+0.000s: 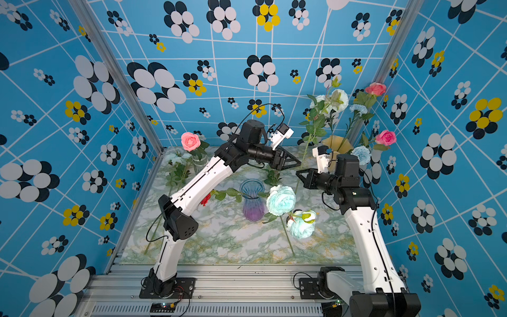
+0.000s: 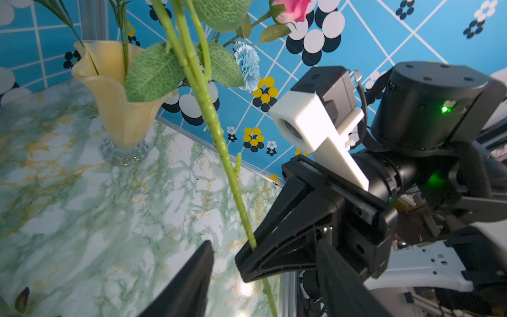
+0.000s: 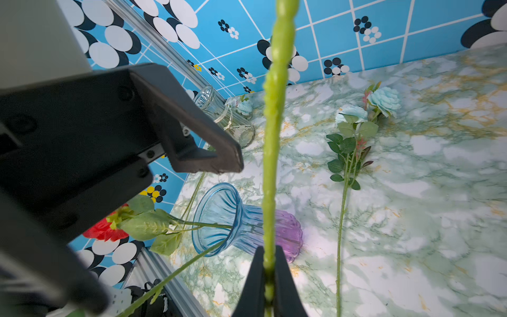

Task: Pick out blue flowers from the vase
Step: Place the flower at the center of the board.

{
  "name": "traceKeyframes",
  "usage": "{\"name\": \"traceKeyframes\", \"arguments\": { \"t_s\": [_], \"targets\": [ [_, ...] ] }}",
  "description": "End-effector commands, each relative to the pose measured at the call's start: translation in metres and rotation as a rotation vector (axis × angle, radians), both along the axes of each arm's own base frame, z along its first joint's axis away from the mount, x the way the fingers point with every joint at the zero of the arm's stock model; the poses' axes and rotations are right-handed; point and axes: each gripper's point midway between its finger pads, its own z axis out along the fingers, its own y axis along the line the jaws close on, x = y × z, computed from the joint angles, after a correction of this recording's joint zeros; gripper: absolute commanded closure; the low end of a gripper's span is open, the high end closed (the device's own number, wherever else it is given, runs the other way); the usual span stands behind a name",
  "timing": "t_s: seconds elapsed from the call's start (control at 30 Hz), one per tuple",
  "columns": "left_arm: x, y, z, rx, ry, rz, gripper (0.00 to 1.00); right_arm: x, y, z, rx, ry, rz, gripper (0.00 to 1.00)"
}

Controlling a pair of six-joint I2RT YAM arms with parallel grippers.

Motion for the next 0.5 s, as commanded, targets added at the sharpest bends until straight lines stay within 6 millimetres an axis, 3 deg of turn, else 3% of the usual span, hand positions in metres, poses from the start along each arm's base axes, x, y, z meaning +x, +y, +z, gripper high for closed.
{"name": "traceKeyframes", "arguments": {
  "t_s": [0.0, 0.23, 0.47],
  "targets": [
    [-0.01, 0.02, 0.053, -0.063, -0.148, 0.053, 0.21, 0.001, -0.011, -0.007, -0.052, 0.016, -0.052, 1.0],
    [-0.007, 0.05, 0.068, 0.018, -0.26, 0.203, 0.14, 0.001, -0.02, -0.019, -0.139, 0.06, -0.091, 1.0],
    [-0.015, 0.09, 0.109, -0.009, -0.391, 0.348, 0.13, 0.002, -0.015, -0.032, -0.225, 0.116, -0.081, 1.0]
  ]
}}
